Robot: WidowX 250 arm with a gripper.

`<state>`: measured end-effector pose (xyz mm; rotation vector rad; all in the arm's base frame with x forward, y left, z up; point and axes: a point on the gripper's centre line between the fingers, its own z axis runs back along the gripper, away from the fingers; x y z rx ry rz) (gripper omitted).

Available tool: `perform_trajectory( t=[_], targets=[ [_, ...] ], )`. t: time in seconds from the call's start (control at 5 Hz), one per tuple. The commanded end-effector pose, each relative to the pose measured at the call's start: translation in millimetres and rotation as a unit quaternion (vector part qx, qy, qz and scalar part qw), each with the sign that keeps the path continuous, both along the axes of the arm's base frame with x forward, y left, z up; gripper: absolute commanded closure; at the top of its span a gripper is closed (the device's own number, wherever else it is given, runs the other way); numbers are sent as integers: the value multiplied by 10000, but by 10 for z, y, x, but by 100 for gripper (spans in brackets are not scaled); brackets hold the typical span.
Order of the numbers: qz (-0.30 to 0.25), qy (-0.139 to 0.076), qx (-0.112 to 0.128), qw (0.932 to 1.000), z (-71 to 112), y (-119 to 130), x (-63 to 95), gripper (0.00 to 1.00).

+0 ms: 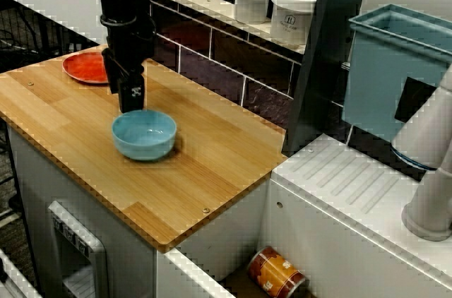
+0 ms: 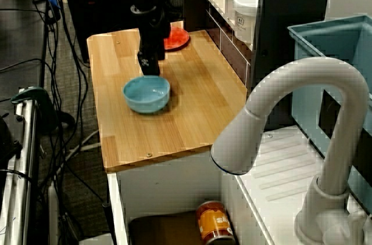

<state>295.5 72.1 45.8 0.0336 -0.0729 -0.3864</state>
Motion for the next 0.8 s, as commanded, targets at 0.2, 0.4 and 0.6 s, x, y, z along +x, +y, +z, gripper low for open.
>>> perform_trajectory(
  t=[0.2, 0.4, 0.6],
  targets=[
    [546, -290, -85, 9980, 373, -95, 229, 0],
    [527, -387, -4, 9979, 532, -177, 171, 0],
    [496, -395, -12, 9980, 686, -175, 99, 0]
  ],
)
